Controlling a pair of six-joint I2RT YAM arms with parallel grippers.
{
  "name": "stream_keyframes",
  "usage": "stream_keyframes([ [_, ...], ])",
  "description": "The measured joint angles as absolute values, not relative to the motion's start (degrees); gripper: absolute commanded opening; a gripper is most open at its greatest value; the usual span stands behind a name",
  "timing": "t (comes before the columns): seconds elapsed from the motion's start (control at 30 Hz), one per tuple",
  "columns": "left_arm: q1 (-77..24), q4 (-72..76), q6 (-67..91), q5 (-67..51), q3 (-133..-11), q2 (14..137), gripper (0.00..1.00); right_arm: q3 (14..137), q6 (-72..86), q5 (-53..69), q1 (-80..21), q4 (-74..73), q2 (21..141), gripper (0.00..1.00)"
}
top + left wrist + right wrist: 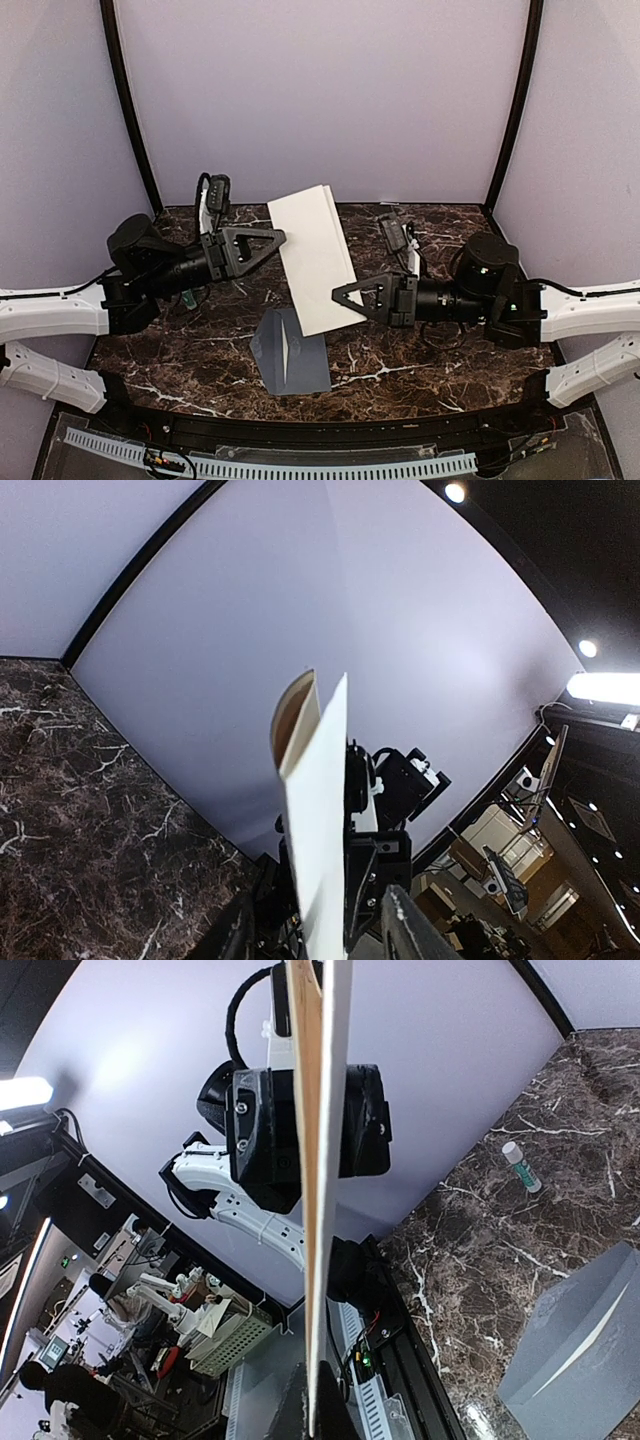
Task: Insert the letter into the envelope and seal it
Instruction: Fold the letter.
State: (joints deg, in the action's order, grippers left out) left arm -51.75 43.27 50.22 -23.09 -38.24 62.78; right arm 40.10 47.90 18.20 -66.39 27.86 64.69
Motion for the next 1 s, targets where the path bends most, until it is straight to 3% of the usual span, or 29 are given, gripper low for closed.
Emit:
stream_keyframes([
  [0.17,-49.21,43.70,50.61,-24.51,-40.40,63.86,0.36,40.10,47.90,19.31,-66.39,27.86,64.88,0.00],
  [0.37,-46.15,42.61,50.41,-26.59,-42.13,64.16,0.75,40.32,47.16,19.88,-66.39,25.39,65.49,0.00],
  [0.43,-45.21,39.59,48.90,-27.75,-44.18,64.16,0.84,41.50,46.24,19.88,-66.39,21.78,65.63,0.00],
  [0.57,-44.12,25.17,41.78,-29.58,-52.27,64.07,0.93,45.82,43.35,20.14,-66.39,12.73,65.67,0.00],
  [0.77,-43.92,0.64,28.16,-36.60,-68.73,67.37,0.93,53.04,37.34,23.81,-66.39,-1.69,65.84,0.00],
  [0.9,-43.99,-9.65,22.83,-40.82,-70.48,69.76,0.93,55.55,34.28,27.77,-66.39,-8.12,66.52,0.00],
  [1.0,-44.38,-16.27,20.12,-43.44,-70.89,71.75,0.86,55.88,32.75,30.26,-66.39,-11.64,66.63,0.00],
])
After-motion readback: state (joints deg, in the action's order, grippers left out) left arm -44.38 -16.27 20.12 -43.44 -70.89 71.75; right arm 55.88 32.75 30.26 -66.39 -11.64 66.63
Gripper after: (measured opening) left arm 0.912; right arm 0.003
